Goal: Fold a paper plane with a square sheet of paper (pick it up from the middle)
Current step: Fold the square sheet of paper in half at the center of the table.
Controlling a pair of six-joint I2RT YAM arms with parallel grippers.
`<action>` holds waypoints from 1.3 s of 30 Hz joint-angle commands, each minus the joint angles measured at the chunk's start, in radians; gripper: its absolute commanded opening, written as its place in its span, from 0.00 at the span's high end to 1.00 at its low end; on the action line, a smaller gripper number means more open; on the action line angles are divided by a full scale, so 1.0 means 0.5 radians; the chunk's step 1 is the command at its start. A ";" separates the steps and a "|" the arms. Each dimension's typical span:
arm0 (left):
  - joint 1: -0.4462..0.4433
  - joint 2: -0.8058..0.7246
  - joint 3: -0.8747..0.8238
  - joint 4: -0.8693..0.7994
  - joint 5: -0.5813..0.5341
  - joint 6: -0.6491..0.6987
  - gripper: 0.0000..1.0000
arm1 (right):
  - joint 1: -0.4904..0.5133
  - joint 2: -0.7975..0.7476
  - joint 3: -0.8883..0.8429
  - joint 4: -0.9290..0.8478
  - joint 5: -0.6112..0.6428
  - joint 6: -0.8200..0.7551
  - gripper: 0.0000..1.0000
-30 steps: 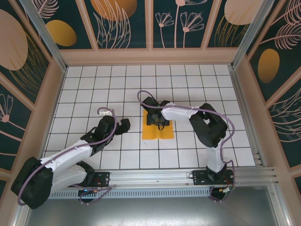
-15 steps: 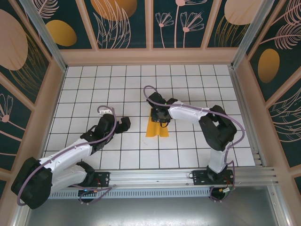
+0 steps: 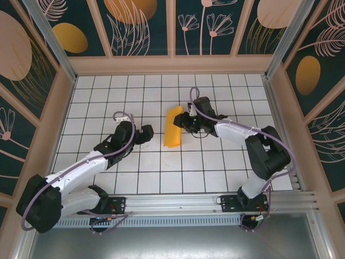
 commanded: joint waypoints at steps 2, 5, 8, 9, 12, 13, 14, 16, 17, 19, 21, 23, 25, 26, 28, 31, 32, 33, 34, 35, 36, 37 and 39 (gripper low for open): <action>0.010 0.113 0.118 -0.001 0.120 -0.049 0.01 | -0.007 0.179 0.079 -0.073 -0.031 -0.074 0.61; 0.010 0.198 0.165 0.020 0.181 -0.041 0.01 | -0.009 0.248 0.096 -0.114 0.037 -0.088 0.58; 0.011 0.266 0.204 0.018 0.222 -0.040 0.01 | -0.008 0.284 0.130 -0.218 0.146 -0.121 0.56; 0.011 0.288 0.216 0.015 0.241 -0.039 0.01 | -0.010 0.282 0.136 -0.246 0.176 -0.135 0.54; 0.010 0.332 0.235 0.029 0.272 -0.030 0.01 | -0.008 0.241 0.150 -0.305 0.207 -0.177 0.46; 0.011 0.347 0.244 0.034 0.277 -0.027 0.01 | -0.011 0.221 0.157 -0.333 0.219 -0.191 0.45; 0.012 0.363 0.254 0.035 0.282 -0.021 0.01 | -0.009 0.208 0.167 -0.364 0.233 -0.201 0.42; 0.010 0.395 0.279 0.035 0.299 -0.017 0.01 | -0.010 0.168 0.174 -0.432 0.277 -0.233 0.42; 0.010 0.409 0.289 0.038 0.305 -0.014 0.01 | -0.008 0.155 0.172 -0.458 0.303 -0.238 0.42; 0.010 0.438 0.311 0.040 0.320 -0.013 0.01 | -0.011 0.126 0.166 -0.523 0.374 -0.238 0.39; 0.010 0.460 0.330 0.038 0.340 -0.004 0.01 | -0.009 0.102 0.143 -0.552 0.424 -0.238 0.39; 0.011 0.475 0.342 0.037 0.353 0.002 0.01 | -0.010 0.081 0.107 -0.534 0.423 -0.221 0.39; 0.010 0.484 0.359 0.030 0.358 0.017 0.01 | -0.010 0.066 0.081 -0.531 0.426 -0.213 0.39; 0.010 0.485 0.361 0.027 0.359 0.017 0.01 | -0.049 0.063 0.075 -0.535 0.433 -0.219 0.39; 0.013 0.484 0.361 0.025 0.359 0.019 0.01 | -0.069 0.064 0.067 -0.563 0.470 -0.221 0.41; 0.011 0.478 0.361 0.023 0.374 0.024 0.01 | -0.072 0.075 0.058 -0.594 0.539 -0.211 0.45; 0.010 0.475 0.361 0.022 0.377 0.031 0.01 | -0.072 0.079 0.055 -0.602 0.557 -0.203 0.46; 0.010 0.471 0.362 0.022 0.374 0.036 0.01 | -0.072 0.079 0.049 -0.600 0.566 -0.192 0.46; 0.012 0.467 0.358 0.022 0.370 0.042 0.01 | -0.072 0.080 0.038 -0.573 0.541 -0.192 0.46; 0.010 0.468 0.356 0.020 0.365 0.042 0.01 | -0.072 0.085 0.031 -0.545 0.507 -0.197 0.46; 0.012 0.469 0.355 0.016 0.362 0.045 0.01 | -0.072 0.092 0.037 -0.547 0.495 -0.198 0.46; 0.010 0.471 0.355 0.011 0.363 0.046 0.01 | -0.072 0.103 0.047 -0.570 0.504 -0.208 0.46; 0.012 0.469 0.351 0.010 0.368 0.042 0.01 | -0.072 0.120 0.065 -0.599 0.492 -0.246 0.46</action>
